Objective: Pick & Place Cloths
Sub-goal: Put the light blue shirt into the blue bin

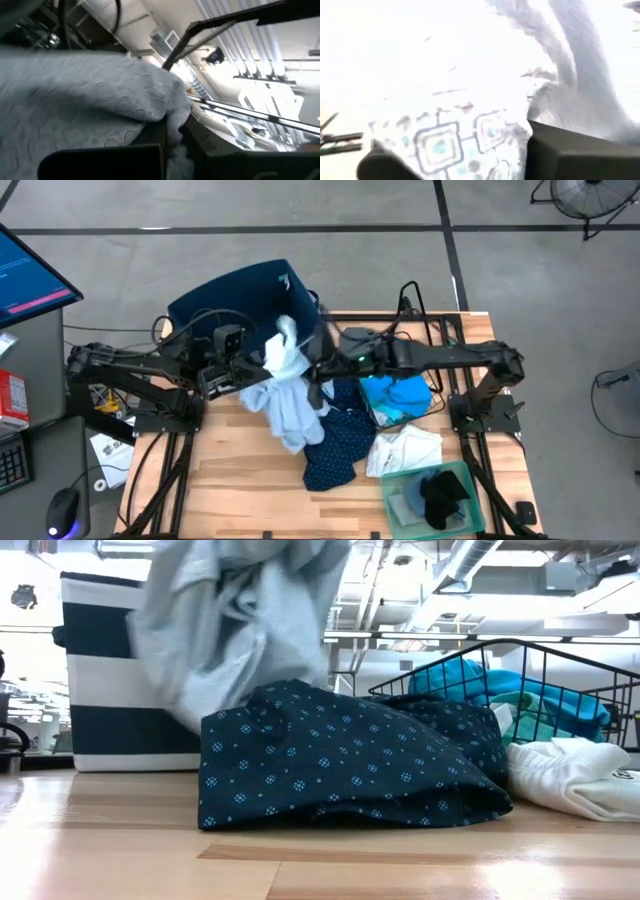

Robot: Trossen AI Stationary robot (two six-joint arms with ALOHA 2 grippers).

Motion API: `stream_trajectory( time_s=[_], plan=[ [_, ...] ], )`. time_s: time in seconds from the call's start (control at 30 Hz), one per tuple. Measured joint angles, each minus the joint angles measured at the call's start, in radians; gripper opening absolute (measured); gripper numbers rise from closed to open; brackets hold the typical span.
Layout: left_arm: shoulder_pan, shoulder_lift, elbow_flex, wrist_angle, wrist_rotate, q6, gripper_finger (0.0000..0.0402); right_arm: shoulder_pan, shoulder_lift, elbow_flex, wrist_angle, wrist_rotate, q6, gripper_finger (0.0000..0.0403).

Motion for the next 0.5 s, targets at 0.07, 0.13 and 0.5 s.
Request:
stream_trajectory(
  time_s=[0.07, 0.13, 0.5],
  plan=[
    [-0.009, 0.0, 0.0, -0.001, 0.036, -0.005, 0.0014, -0.009, -0.034, 0.0, -0.032, 0.042, 0.0, 0.001],
    [-0.011, 0.0, 0.0, -0.003, 0.085, -0.005, 0.0014, -0.022, -0.068, 0.0, -0.065, 0.09, -0.006, 0.001],
    [-0.008, 0.0, -0.001, -0.207, 0.17, 0.137, 0.001, -0.077, -0.233, 0.002, -0.166, 0.189, -0.05, 0.001]
  ],
)
